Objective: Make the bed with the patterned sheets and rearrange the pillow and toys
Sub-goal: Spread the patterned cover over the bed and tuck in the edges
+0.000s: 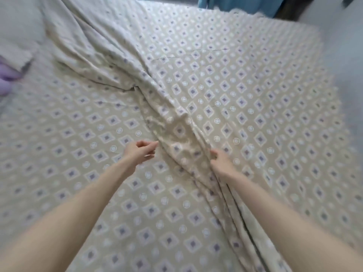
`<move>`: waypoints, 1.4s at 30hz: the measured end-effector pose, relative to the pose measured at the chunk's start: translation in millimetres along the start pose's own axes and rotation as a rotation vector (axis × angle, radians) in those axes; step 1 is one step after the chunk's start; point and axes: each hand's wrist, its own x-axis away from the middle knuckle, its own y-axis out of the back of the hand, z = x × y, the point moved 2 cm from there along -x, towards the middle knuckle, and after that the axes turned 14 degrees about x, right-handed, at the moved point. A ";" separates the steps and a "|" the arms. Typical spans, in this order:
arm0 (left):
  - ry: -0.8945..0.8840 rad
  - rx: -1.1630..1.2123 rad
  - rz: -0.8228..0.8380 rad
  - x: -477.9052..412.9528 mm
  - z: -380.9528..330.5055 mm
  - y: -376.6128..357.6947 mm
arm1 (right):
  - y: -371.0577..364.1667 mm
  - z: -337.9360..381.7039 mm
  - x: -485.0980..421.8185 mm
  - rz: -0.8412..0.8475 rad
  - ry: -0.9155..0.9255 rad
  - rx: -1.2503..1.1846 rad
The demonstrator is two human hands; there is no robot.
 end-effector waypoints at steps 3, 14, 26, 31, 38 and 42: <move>0.037 -0.010 -0.039 14.5 -8.4 12.6 | -5.1 15.9 18.2 -0.009 0.028 0.101; 0.302 0.187 -0.003 -68.4 51.6 -28.4 | -21.9 -2.3 -32.0 -0.158 -0.251 0.337; 0.105 0.268 -0.138 -147.0 61.4 -54.0 | -62.5 -48.2 -84.9 0.031 -0.177 0.402; -0.069 -0.055 -0.330 -123.6 46.2 -29.8 | -52.6 -48.1 -80.1 0.041 -0.139 0.393; -0.285 -0.327 -0.262 -52.8 -2.6 -29.0 | -41.5 -22.2 -28.6 -0.024 -0.036 0.362; -0.367 -0.442 -0.225 -12.2 -44.0 -32.4 | -38.4 18.5 15.3 -0.167 0.154 0.445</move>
